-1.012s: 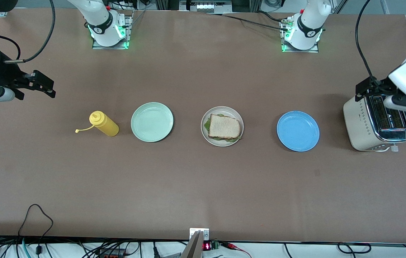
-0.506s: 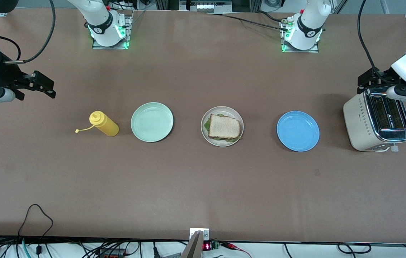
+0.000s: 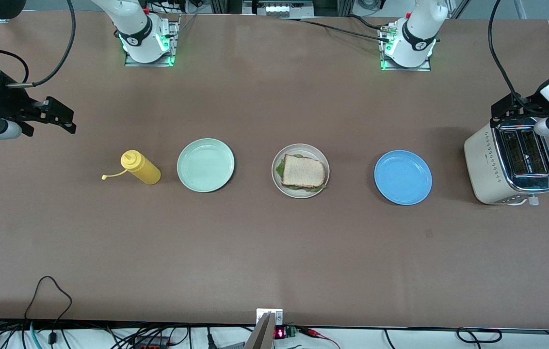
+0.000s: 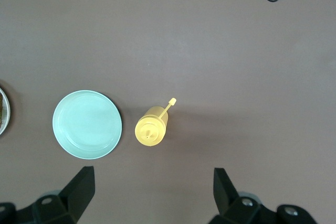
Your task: Make sandwich in beige plate with both arms
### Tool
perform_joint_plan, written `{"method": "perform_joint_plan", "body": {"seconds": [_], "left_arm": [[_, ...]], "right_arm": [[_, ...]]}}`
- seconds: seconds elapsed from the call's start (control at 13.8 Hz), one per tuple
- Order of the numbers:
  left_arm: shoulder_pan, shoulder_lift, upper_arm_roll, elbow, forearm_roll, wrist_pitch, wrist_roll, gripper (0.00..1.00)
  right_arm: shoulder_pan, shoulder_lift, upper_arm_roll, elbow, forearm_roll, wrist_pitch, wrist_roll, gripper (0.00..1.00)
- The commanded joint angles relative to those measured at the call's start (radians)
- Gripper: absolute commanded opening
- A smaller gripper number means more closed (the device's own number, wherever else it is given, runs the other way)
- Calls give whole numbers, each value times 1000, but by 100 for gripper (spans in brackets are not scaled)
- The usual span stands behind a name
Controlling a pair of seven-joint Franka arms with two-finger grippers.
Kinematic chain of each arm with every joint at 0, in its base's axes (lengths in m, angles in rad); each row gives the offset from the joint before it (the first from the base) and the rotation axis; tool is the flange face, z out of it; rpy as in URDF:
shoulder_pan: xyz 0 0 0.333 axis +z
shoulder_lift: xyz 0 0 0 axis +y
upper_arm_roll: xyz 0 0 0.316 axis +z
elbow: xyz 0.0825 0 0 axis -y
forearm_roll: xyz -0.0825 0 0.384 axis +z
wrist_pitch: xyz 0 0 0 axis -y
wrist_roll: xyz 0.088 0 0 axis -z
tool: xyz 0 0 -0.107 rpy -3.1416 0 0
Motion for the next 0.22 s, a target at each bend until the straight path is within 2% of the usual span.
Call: {"method": "perform_joint_plan", "body": {"seconds": [0.0, 0.14], "left_arm": [[4, -28, -5, -17, 4, -12, -12, 100], [4, -28, -6, -15, 4, -15, -12, 100]], "right_arm": [[-1, 8, -2, 20, 18, -4, -6, 100], [-1, 8, -2, 20, 18, -4, -6, 100]]}}
